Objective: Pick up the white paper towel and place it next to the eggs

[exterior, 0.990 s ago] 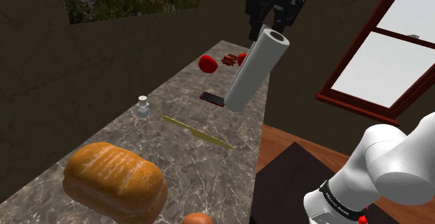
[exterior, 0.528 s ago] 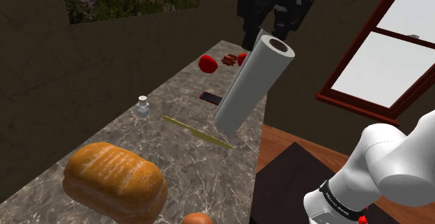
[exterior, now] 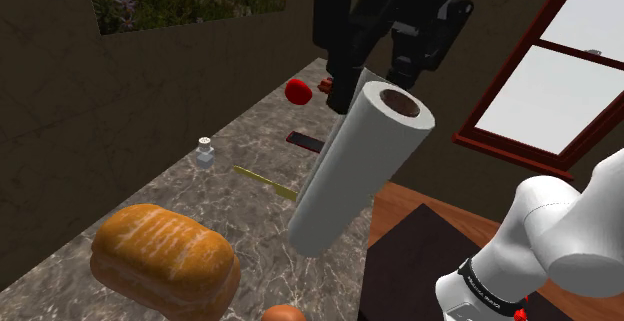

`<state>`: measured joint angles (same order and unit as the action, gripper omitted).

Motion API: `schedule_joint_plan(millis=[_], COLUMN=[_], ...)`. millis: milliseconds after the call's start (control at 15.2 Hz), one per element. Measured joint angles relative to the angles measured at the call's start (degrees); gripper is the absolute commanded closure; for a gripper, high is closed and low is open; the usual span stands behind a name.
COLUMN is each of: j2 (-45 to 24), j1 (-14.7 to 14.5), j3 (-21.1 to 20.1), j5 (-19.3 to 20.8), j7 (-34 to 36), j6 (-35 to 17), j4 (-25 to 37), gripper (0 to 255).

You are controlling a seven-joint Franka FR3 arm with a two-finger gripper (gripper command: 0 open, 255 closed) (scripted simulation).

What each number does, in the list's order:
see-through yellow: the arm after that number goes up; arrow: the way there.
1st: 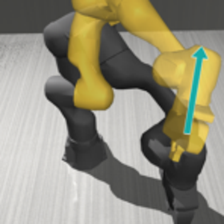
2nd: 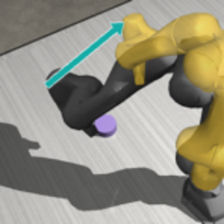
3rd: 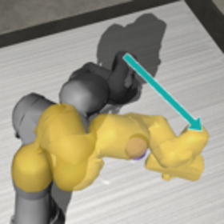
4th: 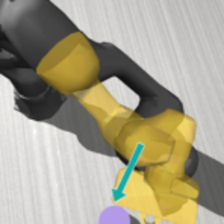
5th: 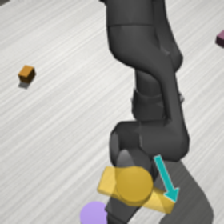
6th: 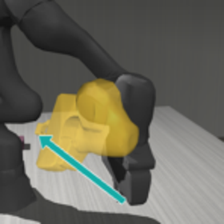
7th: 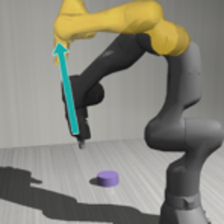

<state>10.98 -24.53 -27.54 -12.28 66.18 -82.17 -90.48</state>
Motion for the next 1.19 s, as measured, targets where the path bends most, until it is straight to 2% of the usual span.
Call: schedule_joint_plan(millis=[264, 660, 792, 1188], j2=[-4.1, -15.45, -15.98, -13.71], j1=[-2.34, -8.21, -8.87, -8.1], j3=[-4.49, -11.45, -11.9, -11.5], j5=[1.69, 8.77, 9.2, 7.7], j7=[6.74, 18.58, 19.6, 18.41], j6=[-0.78, 0.34, -1.08, -6.38], j4=[3.92, 15.76, 14.84, 7.68], gripper=[255, 255, 255, 255])
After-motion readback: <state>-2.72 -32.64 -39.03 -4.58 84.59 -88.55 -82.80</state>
